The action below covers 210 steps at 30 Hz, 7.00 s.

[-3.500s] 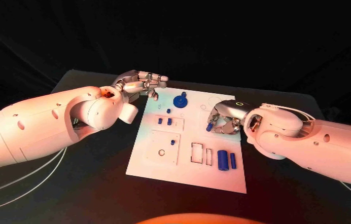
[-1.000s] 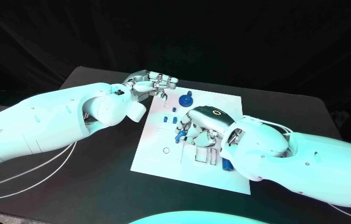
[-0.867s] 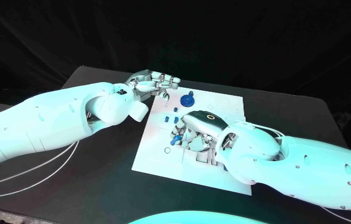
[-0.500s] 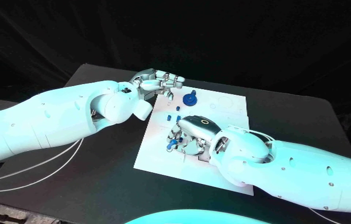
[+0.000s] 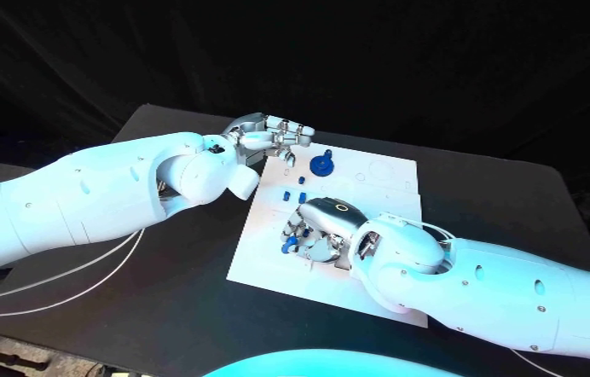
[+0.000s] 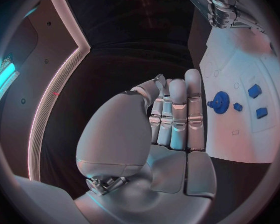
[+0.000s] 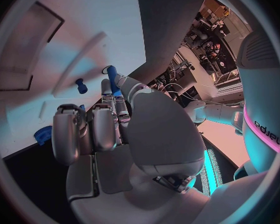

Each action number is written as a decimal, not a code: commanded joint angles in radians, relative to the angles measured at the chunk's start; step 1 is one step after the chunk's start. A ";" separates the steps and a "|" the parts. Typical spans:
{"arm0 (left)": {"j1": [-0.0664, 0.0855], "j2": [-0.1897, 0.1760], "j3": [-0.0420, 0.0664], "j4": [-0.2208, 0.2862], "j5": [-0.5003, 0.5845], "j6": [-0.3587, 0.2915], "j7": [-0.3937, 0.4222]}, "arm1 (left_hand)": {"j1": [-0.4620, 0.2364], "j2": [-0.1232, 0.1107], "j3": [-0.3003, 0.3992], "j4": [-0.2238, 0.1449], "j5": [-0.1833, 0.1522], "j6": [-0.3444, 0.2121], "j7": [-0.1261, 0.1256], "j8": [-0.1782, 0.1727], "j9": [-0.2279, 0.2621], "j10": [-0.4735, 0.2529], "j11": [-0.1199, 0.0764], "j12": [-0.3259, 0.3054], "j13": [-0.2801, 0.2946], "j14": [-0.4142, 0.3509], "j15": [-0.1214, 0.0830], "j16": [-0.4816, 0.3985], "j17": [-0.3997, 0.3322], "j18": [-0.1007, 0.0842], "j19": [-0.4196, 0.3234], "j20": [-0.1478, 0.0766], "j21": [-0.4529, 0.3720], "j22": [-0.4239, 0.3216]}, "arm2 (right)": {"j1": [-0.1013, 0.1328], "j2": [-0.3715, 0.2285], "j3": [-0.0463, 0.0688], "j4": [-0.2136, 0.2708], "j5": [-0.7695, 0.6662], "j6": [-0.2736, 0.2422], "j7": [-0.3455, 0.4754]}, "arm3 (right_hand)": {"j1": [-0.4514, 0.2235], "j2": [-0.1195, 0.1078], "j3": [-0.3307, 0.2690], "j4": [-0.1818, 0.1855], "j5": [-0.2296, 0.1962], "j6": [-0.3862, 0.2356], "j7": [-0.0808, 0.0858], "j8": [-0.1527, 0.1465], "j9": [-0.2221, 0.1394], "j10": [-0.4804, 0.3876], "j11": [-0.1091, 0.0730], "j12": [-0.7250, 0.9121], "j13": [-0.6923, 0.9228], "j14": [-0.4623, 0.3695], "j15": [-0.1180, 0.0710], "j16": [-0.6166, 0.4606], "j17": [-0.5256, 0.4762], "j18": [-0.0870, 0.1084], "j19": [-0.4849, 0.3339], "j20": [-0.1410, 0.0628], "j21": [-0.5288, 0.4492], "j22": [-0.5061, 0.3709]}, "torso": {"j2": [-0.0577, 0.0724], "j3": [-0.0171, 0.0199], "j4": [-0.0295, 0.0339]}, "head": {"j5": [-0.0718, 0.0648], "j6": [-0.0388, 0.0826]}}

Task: Assemble the parts on the task board

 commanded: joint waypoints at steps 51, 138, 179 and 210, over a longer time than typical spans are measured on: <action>0.000 -0.001 0.001 0.003 -0.002 0.016 0.000 | -0.004 0.010 -0.003 -0.002 -0.001 -0.007 0.005 -0.002 -0.002 -0.009 0.001 0.008 0.003 -0.011 0.003 -0.008 -0.005 0.013 0.009 0.001 -0.009 -0.003 | -0.014 0.009 -0.002 -0.015 -0.015 -0.052 -0.039 | -0.123 -0.073 -0.140 0.043 0.009 -0.225 0.003 -0.054 -0.034 -0.087 -0.008 0.003 0.029 0.033 0.017 -0.007 -0.023 0.005 -0.008 0.011 -0.089 0.177 | 0.000 0.0000 0.0010 | -0.003 0.003; -0.008 -0.028 -0.021 0.012 -0.006 0.026 -0.001 | -0.022 0.014 -0.012 0.008 -0.001 -0.008 0.004 -0.002 -0.003 -0.017 0.002 0.014 0.004 -0.013 0.005 -0.008 -0.010 0.013 0.011 0.003 -0.016 -0.007 | -0.098 -0.408 -0.012 0.212 0.090 -0.084 -0.328 | -0.207 0.004 -0.524 0.239 0.123 -0.068 -0.033 0.104 0.102 0.184 -0.070 1.090 1.109 0.064 -0.033 0.116 0.140 -0.029 0.062 -0.032 0.081 0.231 | -0.019 0.0020 -0.0426 | -0.191 -0.025; -0.008 -0.029 -0.021 0.012 -0.006 0.032 -0.008 | -0.022 0.014 -0.013 0.007 -0.001 -0.009 0.004 -0.002 -0.004 -0.019 0.002 0.015 0.004 -0.013 0.005 -0.008 -0.011 0.013 0.011 0.003 -0.017 -0.008 | -0.092 -0.425 -0.003 0.263 0.288 -0.279 -0.330 | -0.122 0.035 -0.544 0.236 0.356 -0.049 -0.048 0.139 0.141 0.200 -0.084 1.102 1.146 0.070 -0.044 0.138 0.175 -0.036 0.074 -0.043 0.115 0.241 | -0.020 0.0018 -0.0451 | -0.186 -0.018; -0.008 -0.024 -0.021 0.012 -0.006 0.038 -0.010 | -0.021 0.014 -0.013 0.006 -0.001 -0.010 0.004 -0.002 -0.004 -0.021 0.002 0.016 0.004 -0.014 0.005 -0.008 -0.013 0.013 0.011 0.003 -0.018 -0.009 | -0.066 -0.361 0.002 0.263 0.336 -0.370 -0.300 | -0.112 0.041 -0.546 0.229 0.364 -0.043 -0.055 0.149 0.149 0.203 -0.090 1.104 1.152 0.073 -0.048 0.146 0.188 -0.039 0.080 -0.046 0.131 0.245 | -0.019 0.0001 -0.0426 | -0.178 -0.008</action>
